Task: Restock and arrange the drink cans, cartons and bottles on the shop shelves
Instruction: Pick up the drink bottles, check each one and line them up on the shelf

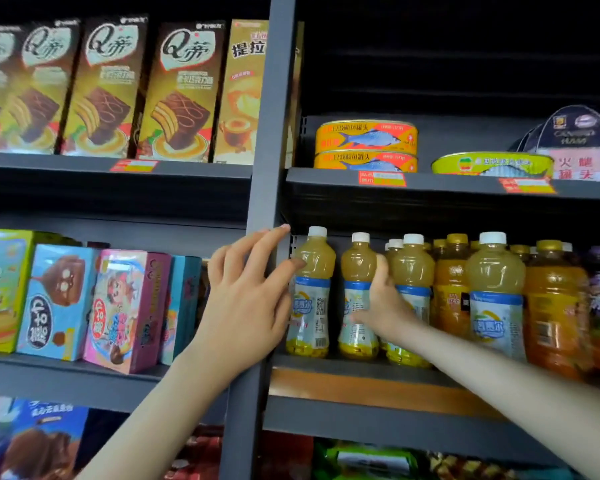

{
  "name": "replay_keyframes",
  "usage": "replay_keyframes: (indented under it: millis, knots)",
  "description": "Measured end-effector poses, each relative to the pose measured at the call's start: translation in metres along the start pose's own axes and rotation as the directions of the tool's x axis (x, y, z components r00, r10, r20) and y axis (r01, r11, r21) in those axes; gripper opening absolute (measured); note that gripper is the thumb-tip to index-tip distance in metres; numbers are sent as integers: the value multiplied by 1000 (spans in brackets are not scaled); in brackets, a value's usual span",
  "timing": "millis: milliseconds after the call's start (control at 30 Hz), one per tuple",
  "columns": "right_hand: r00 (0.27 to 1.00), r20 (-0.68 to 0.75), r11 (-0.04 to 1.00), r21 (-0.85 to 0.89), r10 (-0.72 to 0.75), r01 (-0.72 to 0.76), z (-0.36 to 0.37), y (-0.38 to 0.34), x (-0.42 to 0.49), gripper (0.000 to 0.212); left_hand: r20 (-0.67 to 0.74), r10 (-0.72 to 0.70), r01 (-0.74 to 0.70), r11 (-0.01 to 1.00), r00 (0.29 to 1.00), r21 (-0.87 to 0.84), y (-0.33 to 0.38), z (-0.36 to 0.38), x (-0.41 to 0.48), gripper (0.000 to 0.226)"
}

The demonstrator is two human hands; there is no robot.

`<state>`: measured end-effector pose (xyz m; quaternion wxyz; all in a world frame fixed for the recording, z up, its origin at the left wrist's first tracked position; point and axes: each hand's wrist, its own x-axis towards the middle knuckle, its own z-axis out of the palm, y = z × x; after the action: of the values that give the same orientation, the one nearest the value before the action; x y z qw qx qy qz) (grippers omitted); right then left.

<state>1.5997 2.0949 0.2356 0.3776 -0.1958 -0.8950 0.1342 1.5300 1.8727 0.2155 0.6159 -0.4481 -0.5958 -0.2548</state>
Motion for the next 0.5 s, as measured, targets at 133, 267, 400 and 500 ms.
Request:
replay_keyframes:
  millis: [133, 267, 400, 500]
  knots:
    - [935, 37, 788, -526, -353, 318, -1, -5, -9, 128, 32, 8, -8, 1000, 999, 4, 2, -1, 1, 35]
    - [964, 129, 744, -615, -232, 261, 0, -5, -1, 134, 24, 7, -7, 1000, 1000, 13, 2, 0, 1, 35]
    - [975, 141, 798, -560, -174, 223, 14, -9, 14, 132, 11, 19, -19, 999, 1000, 37, 1, 0, 0, 36]
    - [972, 163, 819, -525, -170, 231, 26, -12, 27, 120, 6, 34, -35, 998, 999, 57, -1, 1, -1, 37]
